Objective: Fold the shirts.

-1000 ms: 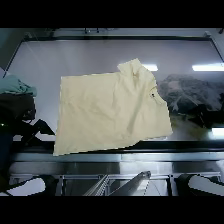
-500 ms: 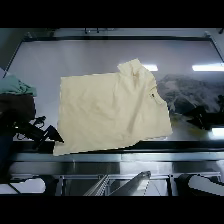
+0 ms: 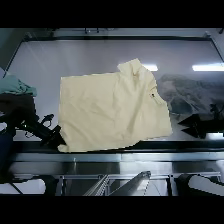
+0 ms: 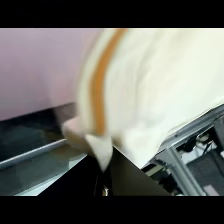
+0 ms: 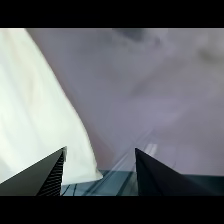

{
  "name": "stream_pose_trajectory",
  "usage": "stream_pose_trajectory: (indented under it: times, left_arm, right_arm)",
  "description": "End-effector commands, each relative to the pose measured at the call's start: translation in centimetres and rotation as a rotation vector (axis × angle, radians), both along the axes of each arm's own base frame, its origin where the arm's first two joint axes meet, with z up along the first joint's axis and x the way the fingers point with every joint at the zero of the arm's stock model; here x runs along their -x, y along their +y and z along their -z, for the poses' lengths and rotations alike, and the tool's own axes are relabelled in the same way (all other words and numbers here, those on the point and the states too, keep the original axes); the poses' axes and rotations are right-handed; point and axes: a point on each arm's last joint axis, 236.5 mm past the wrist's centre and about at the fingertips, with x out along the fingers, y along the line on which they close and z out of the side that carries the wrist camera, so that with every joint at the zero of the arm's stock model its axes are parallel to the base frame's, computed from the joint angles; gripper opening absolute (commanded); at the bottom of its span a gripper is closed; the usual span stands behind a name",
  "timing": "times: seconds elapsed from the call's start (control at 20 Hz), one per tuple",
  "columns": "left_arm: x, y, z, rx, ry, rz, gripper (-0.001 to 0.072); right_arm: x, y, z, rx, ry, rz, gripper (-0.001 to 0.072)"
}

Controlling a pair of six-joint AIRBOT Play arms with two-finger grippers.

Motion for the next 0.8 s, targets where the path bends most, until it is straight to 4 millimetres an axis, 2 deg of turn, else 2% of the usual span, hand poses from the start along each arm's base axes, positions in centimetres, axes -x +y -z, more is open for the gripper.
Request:
stream_pose_trajectory:
  times: [0.0,0.1,0.2,0.25,0.3,0.4,0.45,0.5,0.55,0.6,0.65,0.7,0.75]
  left_arm:
    - [-0.9,-0.7,-1.9,0.074,-0.041,-0.044,0.0021]
    - [-1.0,-0.5,-1.9,0.071,-0.045,-0.05,0.002]
    - [-1.2,-0.8,-2.0,0.081,-0.049,-0.059,0.0021]
    - [-1.2,-0.8,-2.1,0.087,-0.048,-0.057,0.0021]
    - [-1.1,-0.9,-2.2,0.091,-0.049,-0.053,0.0021]
    - [-1.3,-1.0,-2.8,0.113,-0.058,-0.041,0.0021]
    - [-2.5,-1.7,-4.0,0.165,-0.105,-0.051,0.002]
    - [-4.5,-2.9,-6.5,0.256,-0.196,-0.071,0.002]
    - [-6.4,-4.1,-10.0,0.361,-0.323,-0.069,0.002]
    - [-7.7,-4.8,-13.9,0.448,-0.455,-0.047,0.002]
    - [-8.4,-5.7,-19.0,0.549,-0.632,0.008,0.002]
    - [-8.2,-6.7,-25.0,0.668,-0.837,0.082,0.002]
    - [-8.4,-7.2,-31.3,0.704,-1.082,0.11,0.002]
  right_arm:
    - [2.6,3.0,1.5,-0.05,0.077,-0.038,0.0503]
    - [2.7,4.5,2.3,-0.046,0.09,-0.091,0.0503]
    - [1.6,6.8,2.2,-0.085,0.05,-0.126,0.0499]
    - [1.0,8.1,1.7,-0.122,0.022,-0.141,0.0416]
    - [0.6,9.1,1.0,-0.16,-0.011,-0.164,0.022]
    - [0.3,10.9,-1.9,-0.271,-0.099,-0.208,0.0072]
    - [-0.3,11.5,-4.3,-0.333,-0.181,-0.218,0.0018]
    - [-1.2,12.0,-7.3,-0.393,-0.281,-0.212,0.0017]
    - [-2.1,12.4,-11.6,-0.46,-0.434,-0.212,0.0018]
    - [-2.6,12.7,-17.3,-0.539,-0.638,-0.211,0.0017]
    - [-2.4,12.6,-24.4,-0.602,-0.927,-0.222,0.0018]
    - [-0.7,12.1,-31.3,-0.634,-1.231,-0.237,0.0018]
    - [1.7,11.3,-37.9,-0.614,-1.517,-0.227,0.0018]
